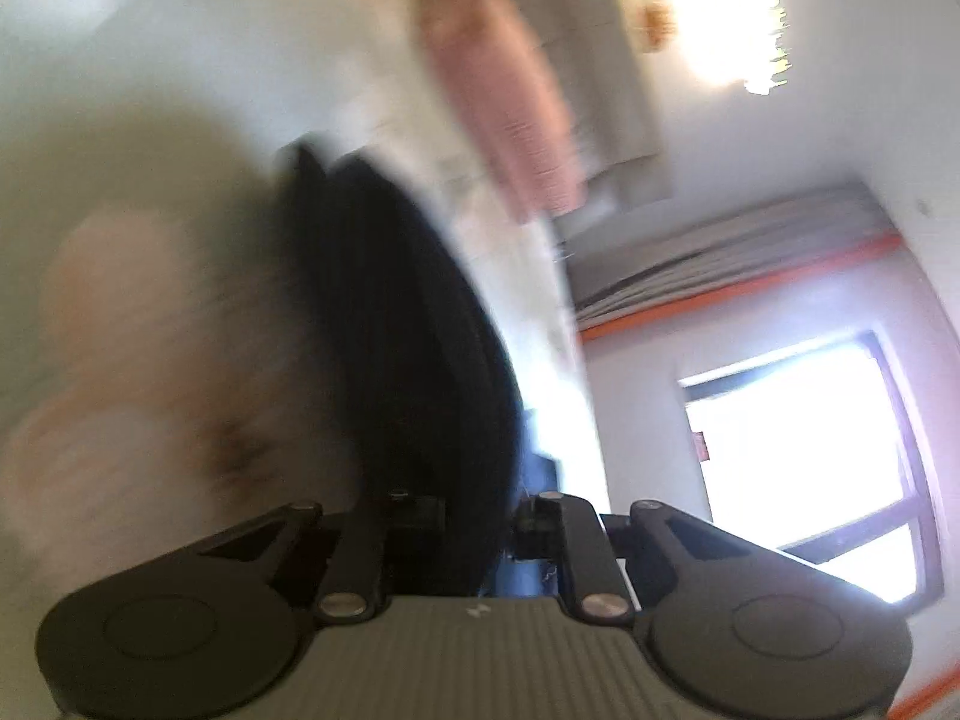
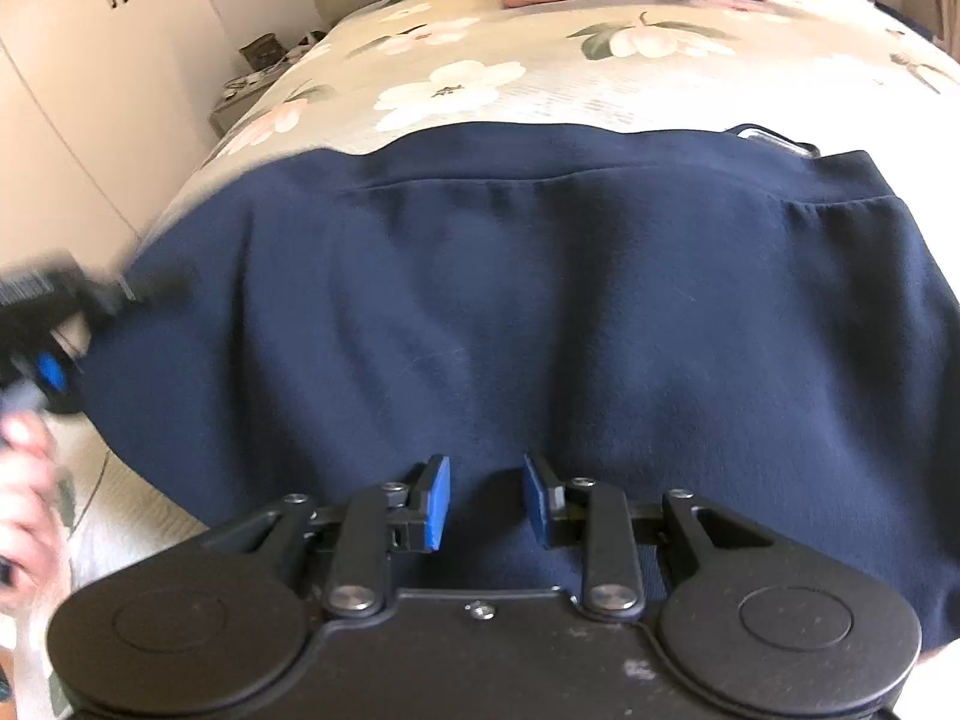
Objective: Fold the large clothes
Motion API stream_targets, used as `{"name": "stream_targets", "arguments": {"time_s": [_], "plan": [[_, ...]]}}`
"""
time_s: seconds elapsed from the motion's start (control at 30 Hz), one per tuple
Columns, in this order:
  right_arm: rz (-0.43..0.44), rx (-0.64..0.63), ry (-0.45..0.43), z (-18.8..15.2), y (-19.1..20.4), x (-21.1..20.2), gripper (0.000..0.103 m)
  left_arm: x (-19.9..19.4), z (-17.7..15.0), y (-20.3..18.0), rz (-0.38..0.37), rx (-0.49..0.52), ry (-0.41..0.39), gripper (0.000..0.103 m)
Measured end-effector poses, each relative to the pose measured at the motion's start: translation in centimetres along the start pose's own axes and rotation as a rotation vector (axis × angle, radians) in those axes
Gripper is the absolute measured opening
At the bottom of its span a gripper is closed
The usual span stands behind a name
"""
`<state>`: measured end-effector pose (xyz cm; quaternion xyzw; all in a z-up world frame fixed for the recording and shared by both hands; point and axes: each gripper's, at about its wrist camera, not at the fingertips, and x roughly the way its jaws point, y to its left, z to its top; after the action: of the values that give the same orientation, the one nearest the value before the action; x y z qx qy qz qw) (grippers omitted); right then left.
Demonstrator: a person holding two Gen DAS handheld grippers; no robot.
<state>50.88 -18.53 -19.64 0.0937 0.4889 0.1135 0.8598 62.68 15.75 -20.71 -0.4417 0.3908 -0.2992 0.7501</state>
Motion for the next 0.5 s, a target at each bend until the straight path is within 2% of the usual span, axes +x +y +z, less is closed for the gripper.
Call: {"name": "stream_targets", "arguments": {"time_s": [0.13, 0.23, 0.4, 0.5], "plan": [[0.07, 0.038, 0.031, 0.4, -1.9, 0.9, 0.035, 3.1, -0.4, -7.8, -0.01, 0.165, 0.07, 0.017], [0.116, 0.057, 0.035, 0.7, -2.9, 0.6, 0.034, 6.4, -1.6, -12.4, -0.023, 0.25, 0.119, 0.017], [0.163, 0.173, -0.02, 0.3, -8.3, -2.9, 0.034, 11.5, -3.4, -17.0, -0.109, 0.262, 0.138, 0.017], [0.18, 0.259, -0.03, -0.7, -12.7, -4.8, 0.034, 15.4, -4.7, -18.9, -0.108, 0.287, 0.167, 0.017]]}}
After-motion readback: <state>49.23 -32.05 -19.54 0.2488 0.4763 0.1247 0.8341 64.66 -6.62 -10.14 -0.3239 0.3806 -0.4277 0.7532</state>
